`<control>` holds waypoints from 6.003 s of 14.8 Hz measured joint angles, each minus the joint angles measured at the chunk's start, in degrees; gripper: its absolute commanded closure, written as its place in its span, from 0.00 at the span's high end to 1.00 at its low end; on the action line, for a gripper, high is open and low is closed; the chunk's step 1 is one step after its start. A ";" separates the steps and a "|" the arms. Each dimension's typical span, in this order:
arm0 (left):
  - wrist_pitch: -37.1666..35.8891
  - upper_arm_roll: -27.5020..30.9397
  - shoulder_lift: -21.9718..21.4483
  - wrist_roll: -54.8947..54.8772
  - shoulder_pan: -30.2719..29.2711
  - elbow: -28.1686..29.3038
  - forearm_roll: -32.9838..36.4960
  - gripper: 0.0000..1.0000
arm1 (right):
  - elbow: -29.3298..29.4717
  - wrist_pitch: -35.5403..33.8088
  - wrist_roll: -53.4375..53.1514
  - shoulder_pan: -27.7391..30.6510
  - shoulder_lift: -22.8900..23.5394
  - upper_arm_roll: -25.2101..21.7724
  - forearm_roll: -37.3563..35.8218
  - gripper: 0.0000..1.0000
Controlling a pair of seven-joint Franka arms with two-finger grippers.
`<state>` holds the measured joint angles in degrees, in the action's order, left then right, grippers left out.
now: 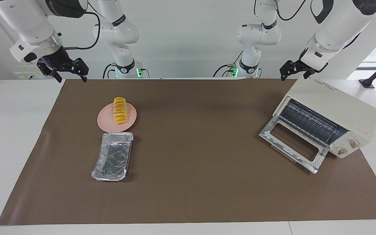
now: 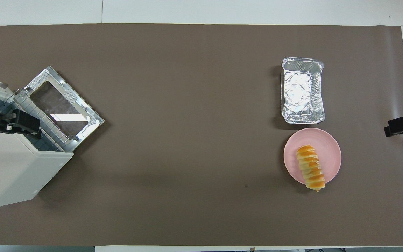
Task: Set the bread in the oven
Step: 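Move the right gripper over the bread roll on the pink plate, then lower the right gripper and grasp the bread roll, then lift the bread roll and carry it into the foil tray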
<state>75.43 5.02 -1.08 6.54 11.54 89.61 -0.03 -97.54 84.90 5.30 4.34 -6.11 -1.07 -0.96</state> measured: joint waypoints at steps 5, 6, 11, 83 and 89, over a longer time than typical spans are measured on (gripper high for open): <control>0.00 0.00 0.00 0.00 0.00 0.00 0.00 1.00 | -0.08 0.09 0.00 0.00 -0.15 0.00 0.00 1.00; 0.00 0.00 0.00 0.00 0.00 0.00 0.00 1.00 | -0.08 0.29 0.00 0.00 -0.15 0.00 0.00 1.00; 0.00 0.00 0.00 0.00 0.00 0.00 0.00 1.00 | -0.98 1.01 0.00 -0.17 -0.30 0.12 0.00 1.00; 0.00 0.00 0.00 0.00 0.00 0.00 0.00 1.00 | 17.28 28.26 -7.90 -9.01 39.51 2.01 0.02 0.00; 0.00 0.00 0.00 0.00 0.00 0.00 0.00 1.00 | 13.45 33.33 -8.28 -8.77 39.72 1.77 0.02 0.00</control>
<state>75.43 5.02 -1.08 6.54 11.54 89.61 -0.03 -84.09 118.23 -2.98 -4.43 33.61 0.70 -0.94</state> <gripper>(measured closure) 0.000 0.907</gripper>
